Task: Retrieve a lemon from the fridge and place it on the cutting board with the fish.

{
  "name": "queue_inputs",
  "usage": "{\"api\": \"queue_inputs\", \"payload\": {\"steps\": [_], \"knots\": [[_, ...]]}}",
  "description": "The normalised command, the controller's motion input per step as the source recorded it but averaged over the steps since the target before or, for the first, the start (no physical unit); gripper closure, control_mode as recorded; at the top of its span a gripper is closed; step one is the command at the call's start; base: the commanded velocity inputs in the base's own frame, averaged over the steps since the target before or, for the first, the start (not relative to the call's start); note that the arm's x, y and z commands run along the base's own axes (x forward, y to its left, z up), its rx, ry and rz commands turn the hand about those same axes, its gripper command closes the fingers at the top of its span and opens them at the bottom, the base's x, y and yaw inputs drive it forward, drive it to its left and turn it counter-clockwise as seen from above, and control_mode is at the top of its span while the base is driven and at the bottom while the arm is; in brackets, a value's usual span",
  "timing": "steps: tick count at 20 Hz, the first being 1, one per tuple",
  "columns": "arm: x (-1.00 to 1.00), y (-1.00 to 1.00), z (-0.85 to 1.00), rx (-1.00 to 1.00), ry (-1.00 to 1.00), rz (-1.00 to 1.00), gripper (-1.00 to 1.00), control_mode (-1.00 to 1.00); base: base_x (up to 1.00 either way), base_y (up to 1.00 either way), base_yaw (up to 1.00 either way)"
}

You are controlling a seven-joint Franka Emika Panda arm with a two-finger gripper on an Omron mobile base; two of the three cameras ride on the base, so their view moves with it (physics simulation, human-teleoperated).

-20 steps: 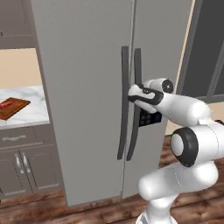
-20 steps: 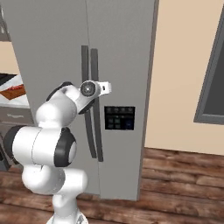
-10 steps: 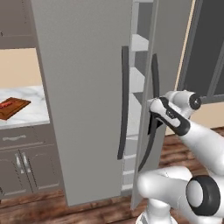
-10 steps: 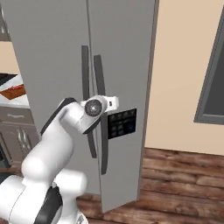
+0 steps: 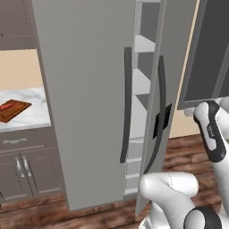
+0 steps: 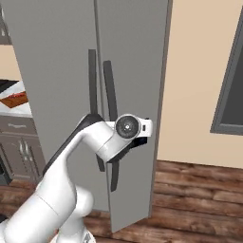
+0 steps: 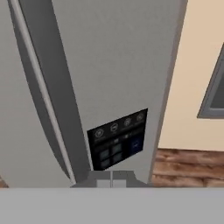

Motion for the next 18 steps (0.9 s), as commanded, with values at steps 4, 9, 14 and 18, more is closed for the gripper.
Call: {"api": "queue_inputs", "payload": {"steps": [4, 9, 14, 18], "knots": [[-0.74, -0.73, 0.16, 0.02, 0.17, 0.00, 1.00, -1.00, 0.00, 0.00, 0.00], [-0.22, 0.31, 0.04, -0.13, 0.00, 0.00, 1.00, -1.00, 0.00, 0.00, 0.00], [-0.04, 0.94, 0.29, -0.42, 0.03, 0.00, -1.00, -1.00, 0.00, 0.00, 0.00], [0.00, 0.78, 0.26, -0.36, 0.11, 0.00, -1.00, -1.00, 0.00, 0.00, 0.00]]}}
